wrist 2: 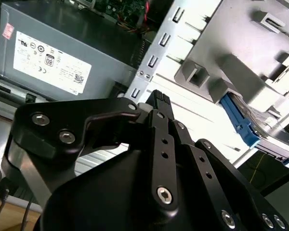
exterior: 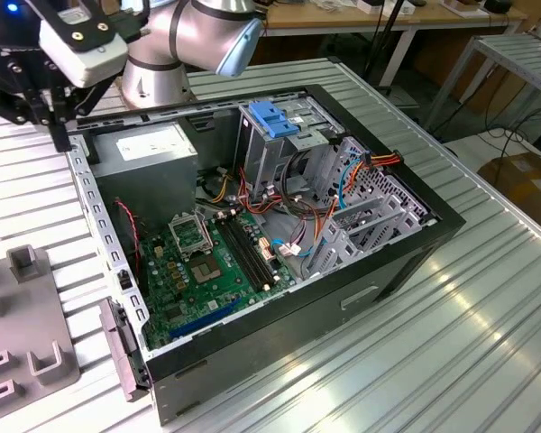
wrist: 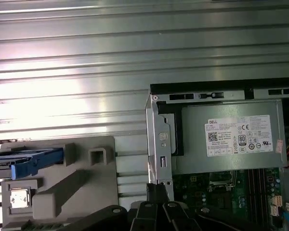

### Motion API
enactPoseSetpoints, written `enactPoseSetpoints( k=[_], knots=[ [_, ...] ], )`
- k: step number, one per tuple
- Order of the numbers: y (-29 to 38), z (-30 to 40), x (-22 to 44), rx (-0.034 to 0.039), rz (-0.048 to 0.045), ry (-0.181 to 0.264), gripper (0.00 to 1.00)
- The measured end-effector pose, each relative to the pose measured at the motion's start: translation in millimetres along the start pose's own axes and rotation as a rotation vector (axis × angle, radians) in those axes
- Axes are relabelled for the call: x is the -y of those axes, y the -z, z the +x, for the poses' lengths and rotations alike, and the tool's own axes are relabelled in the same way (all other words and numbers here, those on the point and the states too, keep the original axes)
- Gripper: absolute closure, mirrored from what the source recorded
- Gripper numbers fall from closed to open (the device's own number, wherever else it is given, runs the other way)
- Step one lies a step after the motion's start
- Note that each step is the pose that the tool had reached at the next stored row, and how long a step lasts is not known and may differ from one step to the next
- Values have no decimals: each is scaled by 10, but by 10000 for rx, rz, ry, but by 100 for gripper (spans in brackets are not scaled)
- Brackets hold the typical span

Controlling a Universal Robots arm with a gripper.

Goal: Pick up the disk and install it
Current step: 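Reach for the disk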

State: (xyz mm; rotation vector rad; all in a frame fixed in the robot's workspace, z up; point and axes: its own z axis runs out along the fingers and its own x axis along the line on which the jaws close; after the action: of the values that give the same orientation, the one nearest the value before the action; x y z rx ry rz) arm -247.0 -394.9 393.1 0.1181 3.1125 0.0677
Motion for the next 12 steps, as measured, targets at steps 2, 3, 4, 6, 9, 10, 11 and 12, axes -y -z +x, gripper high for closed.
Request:
enactPoseSetpoints(
  k=[2, 3, 4, 6, 9, 10, 11, 12],
  knots=[
    [1, 85, 4, 1, 0, 2, 89],
    [3, 134, 7, 1, 0, 0, 89],
    [5, 216, 11, 0, 1, 0, 89],
    [7, 355, 20, 1, 0, 0, 89],
    [11, 490, 29, 0, 0, 1, 89],
    [12, 549, 33, 1, -1, 2, 89],
    [13, 592, 36, 1, 0, 1, 89],
    [14, 637, 39, 0, 1, -1, 89]
  ],
)
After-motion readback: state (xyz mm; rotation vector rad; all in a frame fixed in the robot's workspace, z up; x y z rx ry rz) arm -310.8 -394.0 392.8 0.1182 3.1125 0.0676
